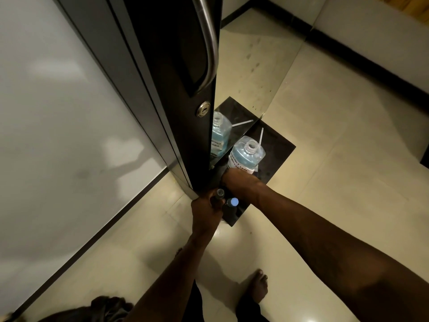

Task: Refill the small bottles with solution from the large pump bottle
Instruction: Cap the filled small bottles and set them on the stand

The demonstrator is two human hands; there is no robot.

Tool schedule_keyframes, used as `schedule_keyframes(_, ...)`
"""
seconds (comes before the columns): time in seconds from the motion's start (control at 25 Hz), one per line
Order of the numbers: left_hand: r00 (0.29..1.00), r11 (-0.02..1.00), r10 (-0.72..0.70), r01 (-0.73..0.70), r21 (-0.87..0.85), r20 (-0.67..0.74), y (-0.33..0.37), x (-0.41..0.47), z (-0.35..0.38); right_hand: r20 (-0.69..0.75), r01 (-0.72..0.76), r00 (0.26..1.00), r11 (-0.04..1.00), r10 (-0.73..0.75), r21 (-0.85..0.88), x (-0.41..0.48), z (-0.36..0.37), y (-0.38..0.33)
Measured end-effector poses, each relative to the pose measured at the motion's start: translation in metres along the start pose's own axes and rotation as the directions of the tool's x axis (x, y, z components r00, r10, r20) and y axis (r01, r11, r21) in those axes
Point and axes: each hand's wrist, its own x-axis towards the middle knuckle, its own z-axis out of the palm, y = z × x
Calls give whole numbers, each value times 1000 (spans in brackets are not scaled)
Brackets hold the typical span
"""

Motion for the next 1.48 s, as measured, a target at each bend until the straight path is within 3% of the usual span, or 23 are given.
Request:
schedule_keyframes(0.12,1000,1000,-19,20,-7,12,3,-1,-1,0,24,1000,1000,-24,6,-3,-2,1)
schedule_keyframes(0.36,999,1000,-20,21,-10,30,27,2,-23,-142,108,985,992,-98,65,-35,-39,-10)
schedule_keyframes(0.52,999,1000,23,-23,-16,35,58,6,-50,-300,109,953,967,-36,230,-84,-82,-25)
schedule_keyframes(0.6,998,999,41,-40,-14,40,82,10,-66,-329,118,943,968,-40,221,-108,-102,-30)
schedule_keyframes(0.76,959,957,280,-277,85,-28,131,10,-89,-391,225,912,950,-127,216,-146,-132,-40)
schedule_keyframes(0.88,927,928,370,-366,69,-55,159,10,-100,-427,307,879,937,-212,168,-169,-152,-52)
schedule_keyframes(1.0,938,939,344,-343,21,-36,174,9,-108,-429,350,863,928,-265,131,-182,-162,-57)
schedule_keyframes(1.28,946,949,313,-314,-2,79,198,5,-120,-438,299,861,954,-258,26,-191,-171,-60)
schedule_keyframes(1.48,949,966,252,-259,12,187,197,8,-125,-425,342,858,939,-290,49,-193,-176,-56)
